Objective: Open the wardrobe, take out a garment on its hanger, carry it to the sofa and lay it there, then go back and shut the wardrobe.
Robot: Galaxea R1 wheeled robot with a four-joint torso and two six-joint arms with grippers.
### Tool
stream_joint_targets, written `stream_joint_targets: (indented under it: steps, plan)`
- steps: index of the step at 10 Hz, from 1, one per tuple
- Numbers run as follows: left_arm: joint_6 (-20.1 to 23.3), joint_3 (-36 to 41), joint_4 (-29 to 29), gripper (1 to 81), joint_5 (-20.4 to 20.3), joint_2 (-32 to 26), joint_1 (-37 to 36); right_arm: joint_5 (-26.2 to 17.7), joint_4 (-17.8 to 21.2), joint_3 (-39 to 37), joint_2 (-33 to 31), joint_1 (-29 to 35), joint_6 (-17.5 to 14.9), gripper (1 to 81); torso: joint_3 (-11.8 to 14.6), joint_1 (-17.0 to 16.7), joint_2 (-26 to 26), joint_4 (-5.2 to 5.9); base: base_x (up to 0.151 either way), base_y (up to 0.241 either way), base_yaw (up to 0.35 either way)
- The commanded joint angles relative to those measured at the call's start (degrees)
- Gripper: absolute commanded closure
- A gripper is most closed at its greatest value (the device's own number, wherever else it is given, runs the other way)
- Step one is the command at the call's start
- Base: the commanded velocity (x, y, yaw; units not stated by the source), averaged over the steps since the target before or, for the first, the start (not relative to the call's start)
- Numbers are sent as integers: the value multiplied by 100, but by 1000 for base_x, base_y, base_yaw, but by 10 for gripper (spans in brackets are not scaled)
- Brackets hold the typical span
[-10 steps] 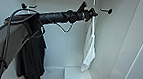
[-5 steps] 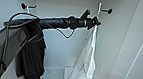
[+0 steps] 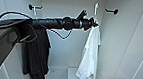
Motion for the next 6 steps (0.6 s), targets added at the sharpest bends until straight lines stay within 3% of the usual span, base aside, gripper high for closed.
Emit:
stream_joint_targets:
  steps: [1,6]
  plan:
    - [127,518,245,811,-169,-100,-1032,-192,9,29,-2,211,-10,10,0,0,0,0,0,0,0]
    - [136,1249,359,811,-283,-4,-479,-86,0,12,-2,211,-18,10,0,0,0,-9,0,0,0]
